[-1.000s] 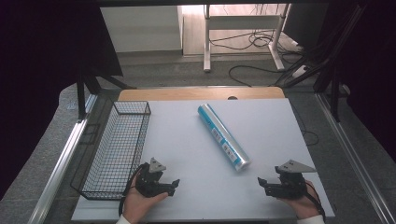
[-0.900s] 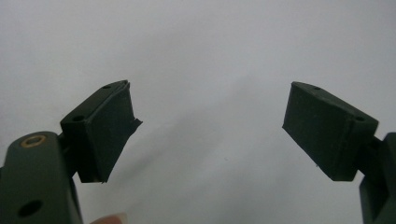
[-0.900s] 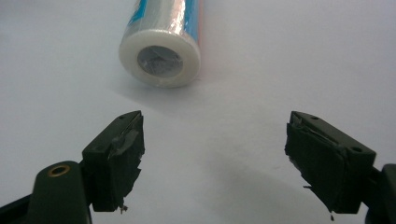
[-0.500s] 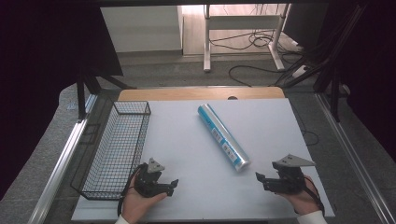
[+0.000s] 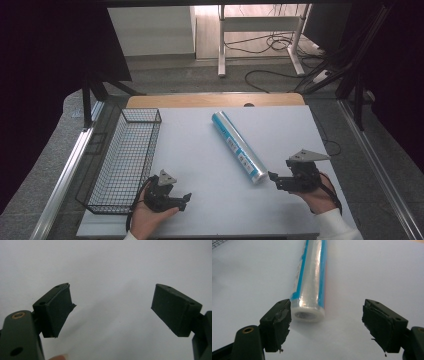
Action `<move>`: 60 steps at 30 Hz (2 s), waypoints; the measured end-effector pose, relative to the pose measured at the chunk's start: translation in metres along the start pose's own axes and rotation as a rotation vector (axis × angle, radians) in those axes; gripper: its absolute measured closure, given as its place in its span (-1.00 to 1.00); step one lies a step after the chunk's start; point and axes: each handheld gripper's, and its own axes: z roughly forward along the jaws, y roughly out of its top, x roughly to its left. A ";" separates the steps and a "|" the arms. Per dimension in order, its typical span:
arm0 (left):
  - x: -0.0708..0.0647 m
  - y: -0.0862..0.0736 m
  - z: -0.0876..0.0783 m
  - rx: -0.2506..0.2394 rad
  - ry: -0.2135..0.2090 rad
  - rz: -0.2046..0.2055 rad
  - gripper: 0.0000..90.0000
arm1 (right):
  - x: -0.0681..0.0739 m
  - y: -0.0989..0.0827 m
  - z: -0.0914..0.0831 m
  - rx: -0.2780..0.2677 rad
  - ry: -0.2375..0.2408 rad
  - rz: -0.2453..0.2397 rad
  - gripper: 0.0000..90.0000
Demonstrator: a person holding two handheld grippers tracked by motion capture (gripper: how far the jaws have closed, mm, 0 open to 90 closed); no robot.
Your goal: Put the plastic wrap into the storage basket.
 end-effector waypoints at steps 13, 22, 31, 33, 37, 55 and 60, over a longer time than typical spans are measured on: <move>0.001 0.000 -0.001 0.000 -0.001 -0.003 -0.63 | 0.005 0.039 0.029 0.052 0.038 -0.028 -0.47; 0.001 0.000 -0.001 -0.007 -0.003 -0.008 -0.63 | 0.006 0.067 0.061 0.111 0.057 -0.028 -0.45; 0.001 0.000 -0.002 -0.005 -0.005 -0.005 -0.64 | 0.011 0.089 0.094 0.172 0.086 -0.025 -0.47; 0.001 0.000 -0.002 -0.006 -0.006 -0.004 -0.63 | 0.013 0.090 0.096 0.176 0.086 -0.030 -0.47; 0.001 -0.001 -0.002 -0.004 -0.009 -0.003 -0.63 | 0.019 0.097 0.109 0.206 0.066 -0.053 -0.49; 0.000 -0.001 -0.001 -0.003 -0.002 0.002 -0.63 | 0.022 0.115 0.160 0.319 0.009 -0.045 -0.54; 0.000 -0.001 -0.001 -0.004 -0.001 0.004 -0.63 | 0.017 0.115 0.174 0.369 -0.008 -0.021 -0.54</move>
